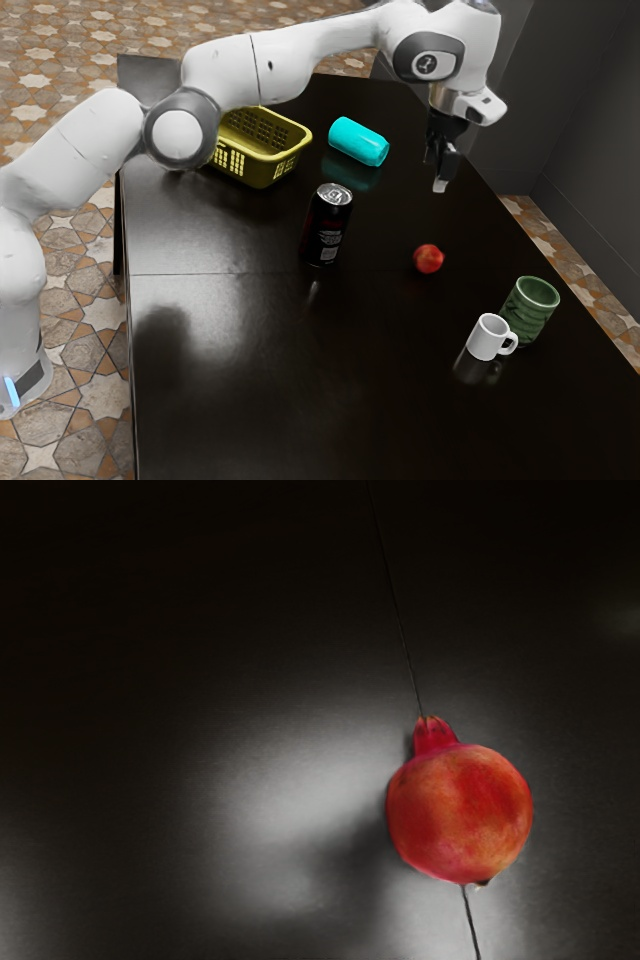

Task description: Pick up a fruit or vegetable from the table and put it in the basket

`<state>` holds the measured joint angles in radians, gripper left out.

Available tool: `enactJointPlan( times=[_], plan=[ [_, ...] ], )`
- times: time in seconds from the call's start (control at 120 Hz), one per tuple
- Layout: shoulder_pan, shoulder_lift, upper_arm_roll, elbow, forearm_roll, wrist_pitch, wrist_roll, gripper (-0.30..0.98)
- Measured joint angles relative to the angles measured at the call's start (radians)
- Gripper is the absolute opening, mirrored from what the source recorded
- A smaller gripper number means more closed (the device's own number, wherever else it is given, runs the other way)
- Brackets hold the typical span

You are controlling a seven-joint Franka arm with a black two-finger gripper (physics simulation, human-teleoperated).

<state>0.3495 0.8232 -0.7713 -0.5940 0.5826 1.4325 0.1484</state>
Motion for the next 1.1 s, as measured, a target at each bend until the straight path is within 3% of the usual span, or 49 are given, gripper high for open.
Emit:
enactJointPlan(
  times=[0.208,0.467,0.642,1.1],
  plan=[
    [0.032,0.158,-0.124,0.043,0.096,-0.012,0.023,0.69],
    [0.012,0.145,-0.160,0.032,0.127,0.022,0.043,0.69],
    [0.033,0.229,-0.330,0.032,0.209,0.056,0.052,0.68],
    [0.045,0.281,-0.351,0.029,0.234,0.050,0.059,0.69]
  ],
)
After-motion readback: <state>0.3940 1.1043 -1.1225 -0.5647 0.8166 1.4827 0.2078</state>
